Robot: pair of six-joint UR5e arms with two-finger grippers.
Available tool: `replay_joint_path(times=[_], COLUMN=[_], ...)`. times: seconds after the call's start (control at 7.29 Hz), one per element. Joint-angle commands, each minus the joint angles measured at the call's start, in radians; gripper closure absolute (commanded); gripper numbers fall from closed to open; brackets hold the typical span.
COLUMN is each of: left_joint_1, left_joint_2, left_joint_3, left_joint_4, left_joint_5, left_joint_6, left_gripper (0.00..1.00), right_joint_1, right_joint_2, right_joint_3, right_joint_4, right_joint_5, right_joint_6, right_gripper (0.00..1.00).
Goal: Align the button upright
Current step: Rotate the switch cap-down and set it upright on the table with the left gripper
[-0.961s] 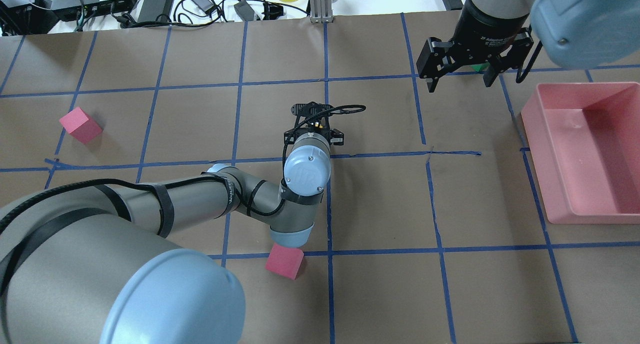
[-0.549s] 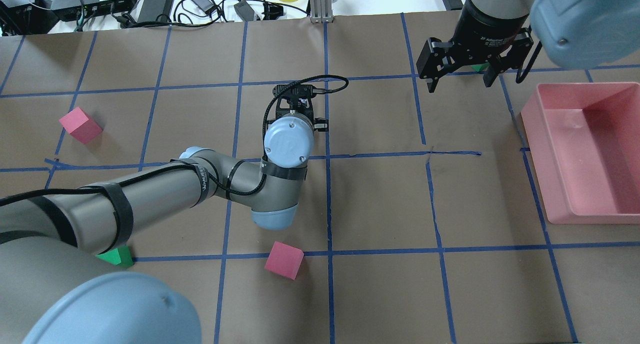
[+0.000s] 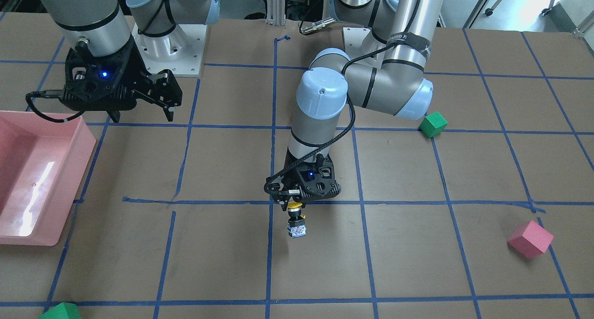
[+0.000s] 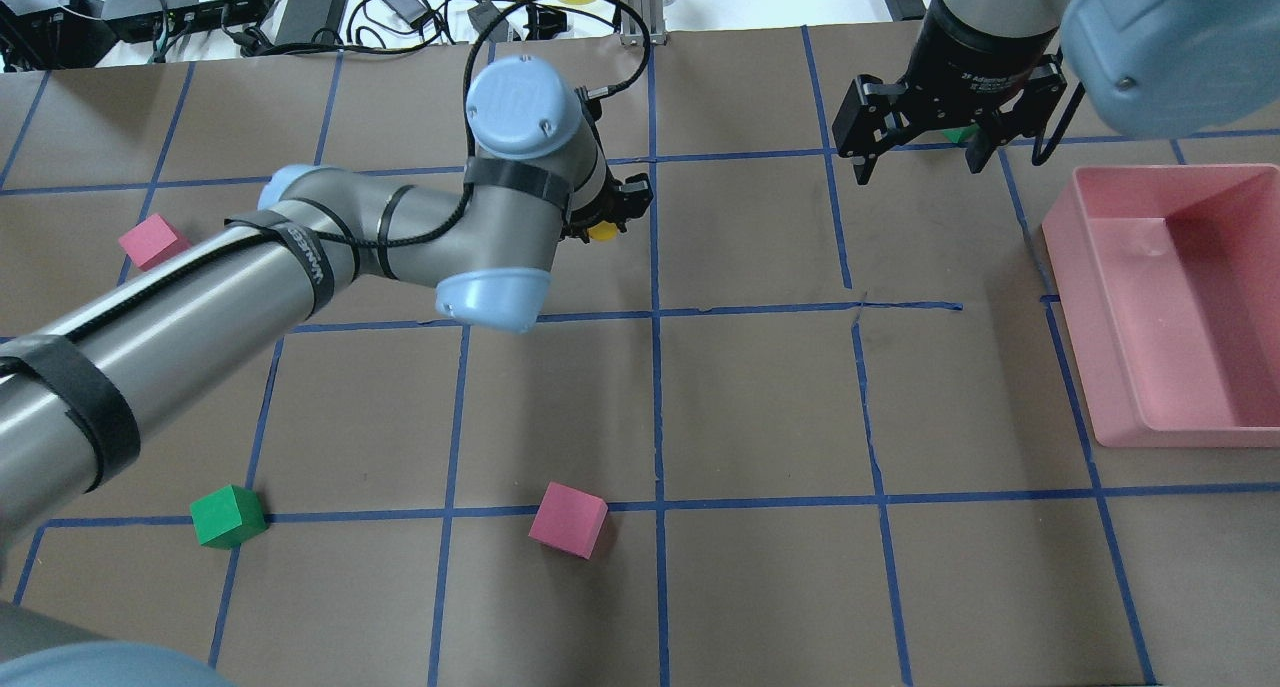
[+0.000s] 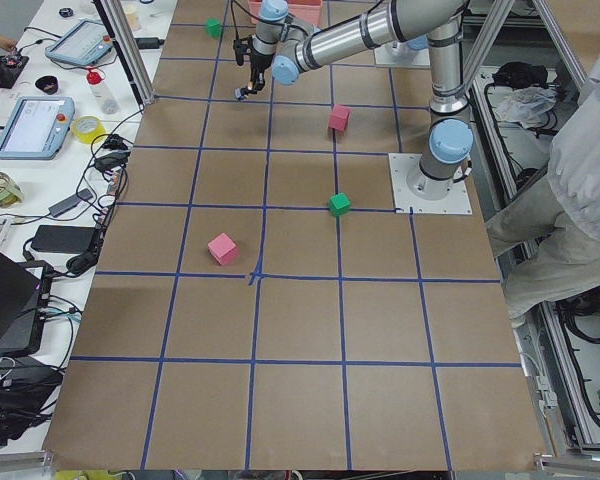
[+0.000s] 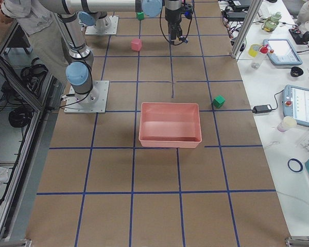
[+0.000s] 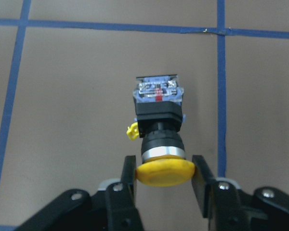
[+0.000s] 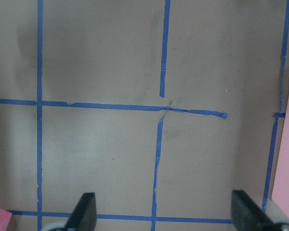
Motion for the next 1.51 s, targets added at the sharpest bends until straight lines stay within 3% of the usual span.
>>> replay_joint_path(times=[0.0, 0.14, 0.27, 0.55, 0.82, 1.37], left_joint_1=[0.021, 0.066, 0.075, 0.101, 0.121, 0.123], left_joint_2=[-0.042, -0.073, -0.088, -0.129, -0.166, -0.185], left_joint_3=[0.169, 0.191, 0.186, 0.171, 0.166, 0.131], left_joint_4=[-0.348, -0.456, -0.469, -0.469, -0.469, -0.458], left_joint_5=[-0.198, -0.357, -0.418, -0.447, -0.588, -0.596], left_joint_6=[-0.261, -0.347, -0.401, -0.485, -0.488, -0.453], left_gripper=[1.0, 1.0, 1.0, 1.0, 1.0, 1.0], right_joint_1=[-0.001, -0.001, -0.001, -0.001, -0.001, -0.001], right_joint_2=[0.0, 0.001, 0.001, 0.001, 0.001, 0.001], right_joint_3=[0.0, 0.0, 0.0, 0.0, 0.0, 0.0], right_joint_4=[-0.001, -0.001, -0.001, -0.001, 0.001, 0.001], right_joint_5=[-0.002, -0.002, -0.002, -0.003, -0.005, -0.005], right_joint_6=[-0.005, -0.005, -0.005, -0.003, -0.003, -0.002], right_gripper=[0.0, 0.0, 0.0, 0.0, 0.0, 0.0])
